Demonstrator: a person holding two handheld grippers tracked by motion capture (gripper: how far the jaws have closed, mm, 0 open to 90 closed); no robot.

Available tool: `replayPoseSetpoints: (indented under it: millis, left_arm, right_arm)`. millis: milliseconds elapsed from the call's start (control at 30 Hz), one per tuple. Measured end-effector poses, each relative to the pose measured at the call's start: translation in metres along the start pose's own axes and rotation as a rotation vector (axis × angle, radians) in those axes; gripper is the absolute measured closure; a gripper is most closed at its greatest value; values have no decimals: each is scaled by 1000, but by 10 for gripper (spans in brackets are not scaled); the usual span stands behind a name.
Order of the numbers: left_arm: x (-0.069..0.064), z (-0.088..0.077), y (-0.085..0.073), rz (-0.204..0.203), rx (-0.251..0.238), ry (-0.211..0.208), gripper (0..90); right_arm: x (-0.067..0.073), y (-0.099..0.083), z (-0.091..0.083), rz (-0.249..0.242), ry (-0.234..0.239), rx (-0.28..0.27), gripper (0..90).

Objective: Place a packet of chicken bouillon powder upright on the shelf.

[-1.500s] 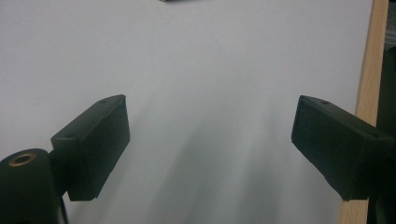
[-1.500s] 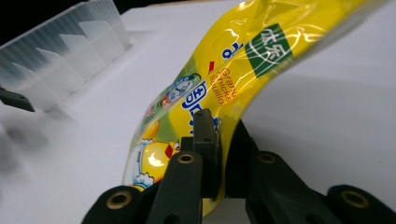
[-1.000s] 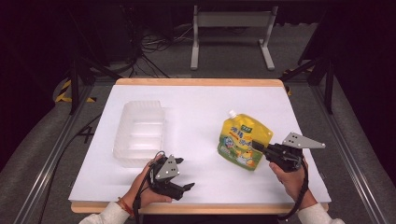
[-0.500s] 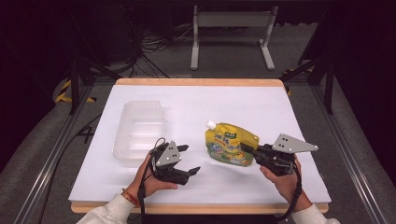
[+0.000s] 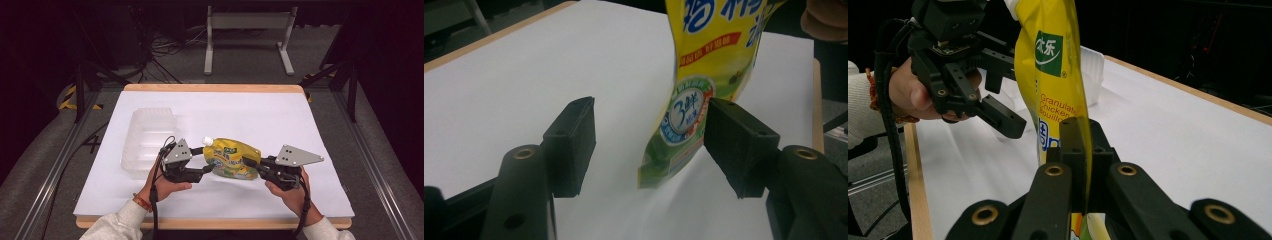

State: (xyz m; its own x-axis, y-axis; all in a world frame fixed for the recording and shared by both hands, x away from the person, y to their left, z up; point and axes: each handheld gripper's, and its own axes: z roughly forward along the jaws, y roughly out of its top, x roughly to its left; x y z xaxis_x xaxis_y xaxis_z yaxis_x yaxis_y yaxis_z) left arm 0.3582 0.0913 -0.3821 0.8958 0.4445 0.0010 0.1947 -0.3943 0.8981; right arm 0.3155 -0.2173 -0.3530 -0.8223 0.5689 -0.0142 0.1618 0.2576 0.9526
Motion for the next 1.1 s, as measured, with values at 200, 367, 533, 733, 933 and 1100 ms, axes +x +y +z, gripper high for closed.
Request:
replayPoseSetpoints:
  millis: [200,367,533,733,933,1100]
  left_arm:
    - [2,-11,2,29,-30,-29,557]
    - [7,-22,4,35,-39,-13,751]
    - [19,-39,6,22,-73,29,864]
    - [33,-58,7,25,-83,103,889]
    - [49,-73,6,11,-81,167,892]
    - [63,-86,3,-6,-93,226,894]
  right_arm:
    - [4,6,13,-18,23,-2,900]
    - [5,10,25,-25,28,-5,900]
    - [7,22,40,-37,29,-33,900]
    - [8,41,66,-60,31,-50,900]
    - [7,56,94,-72,42,-47,900]
    - [11,68,115,-85,45,-50,900]
